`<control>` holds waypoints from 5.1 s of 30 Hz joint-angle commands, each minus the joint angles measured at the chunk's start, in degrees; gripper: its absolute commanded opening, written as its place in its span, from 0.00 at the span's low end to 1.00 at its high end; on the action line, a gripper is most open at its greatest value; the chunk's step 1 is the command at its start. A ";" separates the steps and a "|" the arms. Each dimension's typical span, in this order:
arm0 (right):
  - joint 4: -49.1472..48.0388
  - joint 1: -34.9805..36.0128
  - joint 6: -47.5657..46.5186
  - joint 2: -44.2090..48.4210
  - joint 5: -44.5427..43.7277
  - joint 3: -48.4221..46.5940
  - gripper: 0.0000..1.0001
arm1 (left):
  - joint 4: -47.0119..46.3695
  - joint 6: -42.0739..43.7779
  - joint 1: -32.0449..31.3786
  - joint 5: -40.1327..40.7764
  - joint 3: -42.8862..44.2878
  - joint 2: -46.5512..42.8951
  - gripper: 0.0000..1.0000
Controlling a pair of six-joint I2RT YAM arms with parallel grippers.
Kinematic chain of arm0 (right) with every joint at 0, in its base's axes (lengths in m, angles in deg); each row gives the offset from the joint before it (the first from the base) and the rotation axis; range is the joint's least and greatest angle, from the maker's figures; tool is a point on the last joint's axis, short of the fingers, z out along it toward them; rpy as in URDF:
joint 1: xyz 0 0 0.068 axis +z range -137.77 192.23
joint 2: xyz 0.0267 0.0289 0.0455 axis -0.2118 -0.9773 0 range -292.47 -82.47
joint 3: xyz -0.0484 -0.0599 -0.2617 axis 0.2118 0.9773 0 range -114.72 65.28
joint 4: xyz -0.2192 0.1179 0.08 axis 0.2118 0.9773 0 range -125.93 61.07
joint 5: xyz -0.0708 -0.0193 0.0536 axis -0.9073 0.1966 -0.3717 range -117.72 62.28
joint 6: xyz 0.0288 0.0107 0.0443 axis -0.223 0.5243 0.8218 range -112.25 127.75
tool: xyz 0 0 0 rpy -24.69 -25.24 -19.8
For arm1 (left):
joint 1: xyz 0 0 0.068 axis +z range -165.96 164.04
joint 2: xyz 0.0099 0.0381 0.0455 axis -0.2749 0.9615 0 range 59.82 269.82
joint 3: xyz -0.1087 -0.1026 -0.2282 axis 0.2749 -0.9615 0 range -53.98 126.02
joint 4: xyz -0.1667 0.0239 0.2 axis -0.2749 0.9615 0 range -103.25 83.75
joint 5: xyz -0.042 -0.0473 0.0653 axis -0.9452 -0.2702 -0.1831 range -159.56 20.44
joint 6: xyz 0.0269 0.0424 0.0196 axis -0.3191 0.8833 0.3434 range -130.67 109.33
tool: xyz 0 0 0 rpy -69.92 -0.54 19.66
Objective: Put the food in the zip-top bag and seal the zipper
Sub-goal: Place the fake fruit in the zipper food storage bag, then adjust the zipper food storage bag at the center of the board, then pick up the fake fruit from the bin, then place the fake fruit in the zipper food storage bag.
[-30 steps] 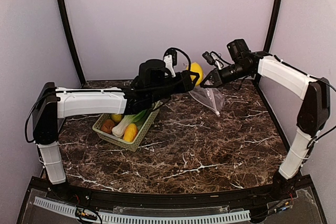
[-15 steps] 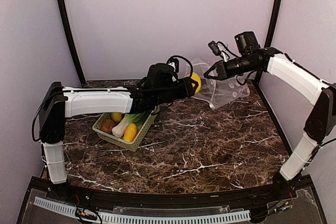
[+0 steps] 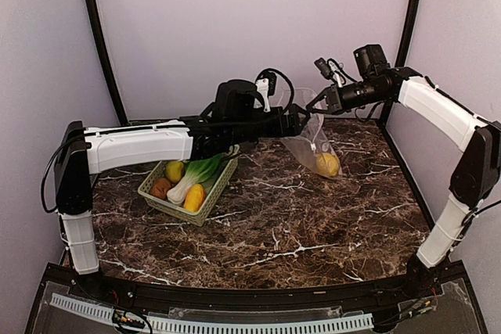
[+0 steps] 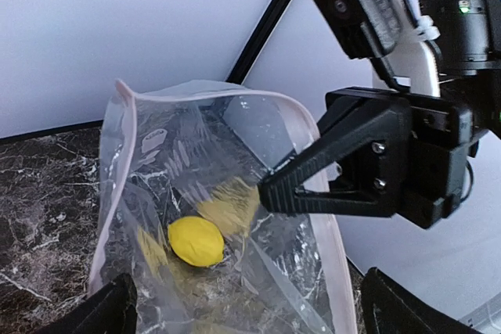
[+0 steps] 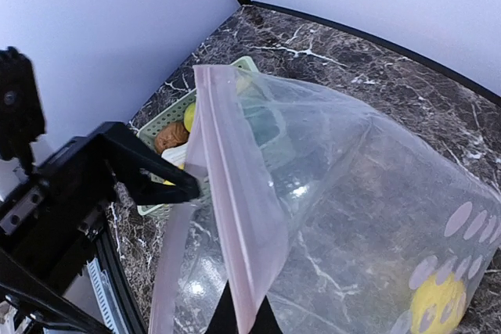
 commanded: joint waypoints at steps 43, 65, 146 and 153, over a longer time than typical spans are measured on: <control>10.13 -11.17 -20.71 1.61 -14.61 -4.23 0.00 | 43.33 8.27 16.00 1.38 -31.96 -24.20 0.68; 7.82 -17.47 -19.64 1.45 -31.99 -14.03 0.00 | 42.89 4.75 16.04 -2.67 -28.96 -12.74 0.60; 12.99 7.11 -9.38 -9.74 -1.12 -15.88 0.00 | -41.11 15.93 -2.10 8.74 -20.45 -5.11 0.26; 13.09 6.25 -8.69 -9.13 -2.45 -17.20 0.00 | -41.94 16.26 -3.03 18.93 -22.51 -5.41 0.29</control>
